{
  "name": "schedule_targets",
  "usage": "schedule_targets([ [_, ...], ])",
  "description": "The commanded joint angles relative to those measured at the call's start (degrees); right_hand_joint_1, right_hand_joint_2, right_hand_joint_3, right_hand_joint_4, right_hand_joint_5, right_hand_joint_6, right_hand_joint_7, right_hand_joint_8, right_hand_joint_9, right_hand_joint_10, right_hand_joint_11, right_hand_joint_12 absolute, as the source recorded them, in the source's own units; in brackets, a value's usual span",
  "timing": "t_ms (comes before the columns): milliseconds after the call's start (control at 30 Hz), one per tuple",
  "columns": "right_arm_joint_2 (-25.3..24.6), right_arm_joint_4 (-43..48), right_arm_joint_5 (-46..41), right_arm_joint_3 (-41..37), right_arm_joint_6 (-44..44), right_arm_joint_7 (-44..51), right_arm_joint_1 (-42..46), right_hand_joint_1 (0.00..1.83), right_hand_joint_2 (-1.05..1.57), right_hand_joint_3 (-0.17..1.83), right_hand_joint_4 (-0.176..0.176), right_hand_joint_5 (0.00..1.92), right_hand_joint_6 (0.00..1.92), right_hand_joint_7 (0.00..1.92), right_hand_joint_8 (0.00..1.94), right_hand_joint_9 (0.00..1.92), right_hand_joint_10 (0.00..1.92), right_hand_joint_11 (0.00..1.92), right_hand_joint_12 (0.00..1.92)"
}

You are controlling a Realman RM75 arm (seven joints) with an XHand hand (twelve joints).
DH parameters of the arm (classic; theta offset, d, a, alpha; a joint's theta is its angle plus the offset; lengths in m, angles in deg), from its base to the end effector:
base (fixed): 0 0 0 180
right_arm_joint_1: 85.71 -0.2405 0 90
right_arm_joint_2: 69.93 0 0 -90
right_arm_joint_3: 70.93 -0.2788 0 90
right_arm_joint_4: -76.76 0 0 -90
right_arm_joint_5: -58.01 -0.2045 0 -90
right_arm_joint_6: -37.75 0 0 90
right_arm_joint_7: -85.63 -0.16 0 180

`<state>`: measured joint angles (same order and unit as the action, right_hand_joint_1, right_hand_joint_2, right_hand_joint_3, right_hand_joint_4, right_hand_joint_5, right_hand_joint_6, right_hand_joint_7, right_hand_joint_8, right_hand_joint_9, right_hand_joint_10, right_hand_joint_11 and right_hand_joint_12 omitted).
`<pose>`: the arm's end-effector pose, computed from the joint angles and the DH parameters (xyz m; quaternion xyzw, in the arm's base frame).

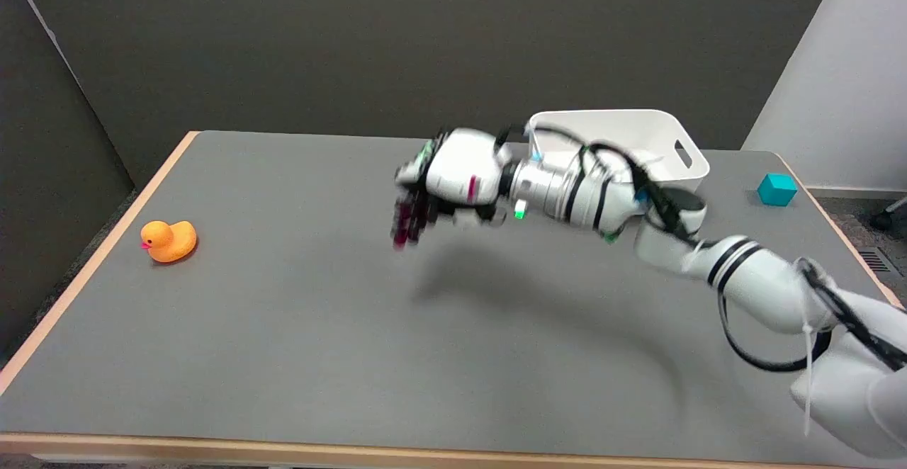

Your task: Place the grape into the white box.

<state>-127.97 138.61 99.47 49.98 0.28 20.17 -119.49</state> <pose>-0.2223 -0.4461 0.2475 0.9159 0.1200 -0.0594 0.3784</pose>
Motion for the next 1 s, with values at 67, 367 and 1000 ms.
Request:
schedule_targets([
  [67, 7.81, -2.84, 2.54, -14.47, 18.76, -1.02, -11.95, 1.35, 1.06, 0.33, -0.161, 0.6, 1.55, 0.85, 1.31, 0.79, 1.44, 0.76, 1.69],
  [367, 9.14, -12.0, 2.05, -21.88, 21.4, -1.95, -9.15, 1.34, 1.06, 0.36, -0.136, 0.6, 1.56, 0.82, 1.33, 0.79, 1.47, 0.74, 1.71],
  [1000, 10.46, -8.42, -3.71, -23.35, 24.06, -2.06, 8.59, 1.33, 1.07, 0.34, -0.122, 0.61, 1.57, 0.81, 1.34, 0.78, 1.48, 0.75, 1.72],
])
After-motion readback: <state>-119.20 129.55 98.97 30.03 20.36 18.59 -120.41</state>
